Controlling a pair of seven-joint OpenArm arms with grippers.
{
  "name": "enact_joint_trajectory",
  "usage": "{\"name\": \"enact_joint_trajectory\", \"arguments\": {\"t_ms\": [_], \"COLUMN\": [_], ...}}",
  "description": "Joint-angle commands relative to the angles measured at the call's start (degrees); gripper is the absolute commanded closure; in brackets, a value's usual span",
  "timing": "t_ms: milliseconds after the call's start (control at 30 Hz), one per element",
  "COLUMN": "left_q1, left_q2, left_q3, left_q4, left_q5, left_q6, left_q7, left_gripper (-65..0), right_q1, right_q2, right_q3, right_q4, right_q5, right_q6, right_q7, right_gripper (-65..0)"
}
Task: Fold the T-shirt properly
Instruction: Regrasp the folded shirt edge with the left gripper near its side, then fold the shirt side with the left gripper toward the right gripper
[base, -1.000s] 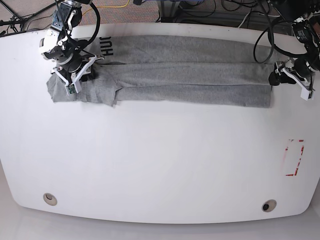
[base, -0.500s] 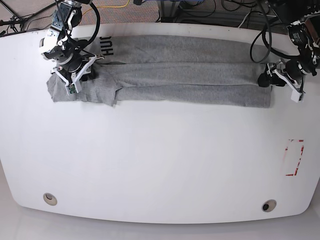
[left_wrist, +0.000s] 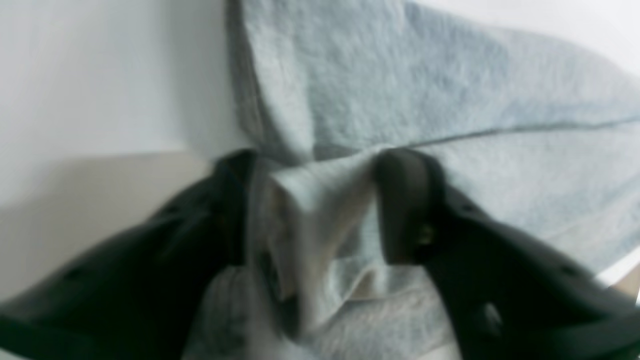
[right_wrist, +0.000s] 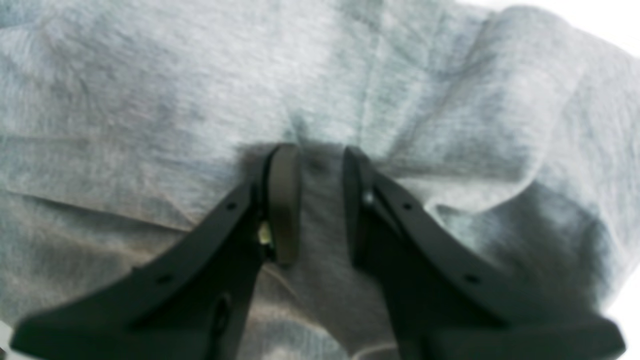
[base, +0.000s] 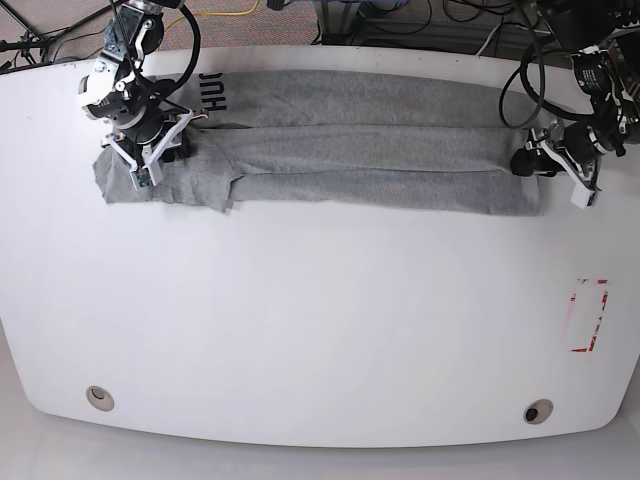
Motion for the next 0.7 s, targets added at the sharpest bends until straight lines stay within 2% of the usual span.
{"name": "enact_joint_trajectory", "arguments": {"t_ms": [0,67,233,367,667], "left_q1": [0.4,0.4,0.4,2.6,5.1], "left_q2": [-0.2,-0.2,-0.3,-0.3,-0.6], "left_q3": [0.2,0.3,0.3,0.5,7.8], "left_q4": [0.0,0.2,3.5,11.1,26.9], "left_q5": [2.1,2.1,2.0,2.0,2.1], "left_q6": [0.6,0.6,0.6,0.6,0.9], "left_q7": [2.3,2.3,2.3,2.3,2.6], "left_gripper": [-7.5,0.0,-0.8,-0.7,-0.7], "right_q1": [-0.1,0.0,0.0,0.0,0.0], "right_q2": [0.4,0.4,0.4,0.4,0.4], "right_q3": [0.2,0.2,0.2,0.2,0.2], "right_q4": [0.8,0.8,0.8,0.8,0.8], "right_q5": [-0.4,-0.4,-0.4,-0.4,-0.4], "right_q6": [0.1,0.1,0.1,0.1,0.1], "right_q7": [-0.8,-0.8,-0.8,-0.8,-0.8], "right_gripper": [-13.8,-13.8,-13.8,-13.8,-13.8]}}
